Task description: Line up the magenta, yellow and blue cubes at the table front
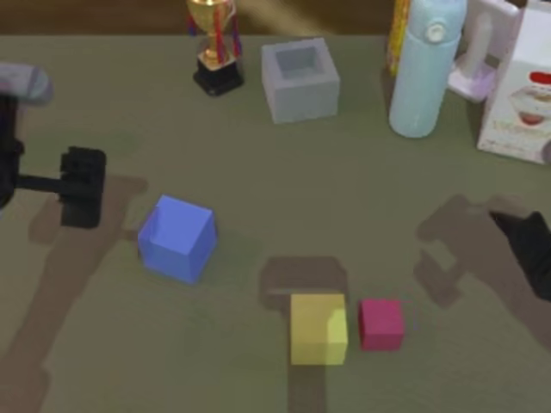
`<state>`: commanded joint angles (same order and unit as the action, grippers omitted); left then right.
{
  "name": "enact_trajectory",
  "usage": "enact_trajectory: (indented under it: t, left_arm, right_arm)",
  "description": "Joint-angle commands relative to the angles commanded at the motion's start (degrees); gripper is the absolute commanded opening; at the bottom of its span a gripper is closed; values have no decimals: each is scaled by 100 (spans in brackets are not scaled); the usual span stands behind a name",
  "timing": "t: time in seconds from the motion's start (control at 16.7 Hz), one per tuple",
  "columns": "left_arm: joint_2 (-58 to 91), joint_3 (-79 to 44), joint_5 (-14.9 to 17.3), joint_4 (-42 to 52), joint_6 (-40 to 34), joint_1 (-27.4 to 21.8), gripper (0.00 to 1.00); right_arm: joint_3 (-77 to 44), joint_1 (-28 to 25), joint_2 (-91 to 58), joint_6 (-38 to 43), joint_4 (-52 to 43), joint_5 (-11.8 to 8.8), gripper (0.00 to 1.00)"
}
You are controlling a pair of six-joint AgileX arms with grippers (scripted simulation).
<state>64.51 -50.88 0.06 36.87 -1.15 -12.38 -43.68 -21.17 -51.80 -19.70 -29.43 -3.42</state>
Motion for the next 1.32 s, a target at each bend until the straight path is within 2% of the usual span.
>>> enact_trajectory:
  t: [0.3,0.6,0.84,1.32]
  left_arm:
    - [2775,-2057,18,1554,-42,-575,100]
    - [4584,-3622,15,2596,-67,-993,100]
    - [5203,-4185,3,2924,-75,-1135,100]
    - [5284,-4013,4,2689,-60,-1120,100]
  right_arm:
    - [2306,1112,2721,997,1451,82,100]
    - [3866,1832,4513,1713,2543,254,100]
    - [4358,2055,5165,1964,2934,340,100]
    - [4368,2060,5180,1970,2943,342,100]
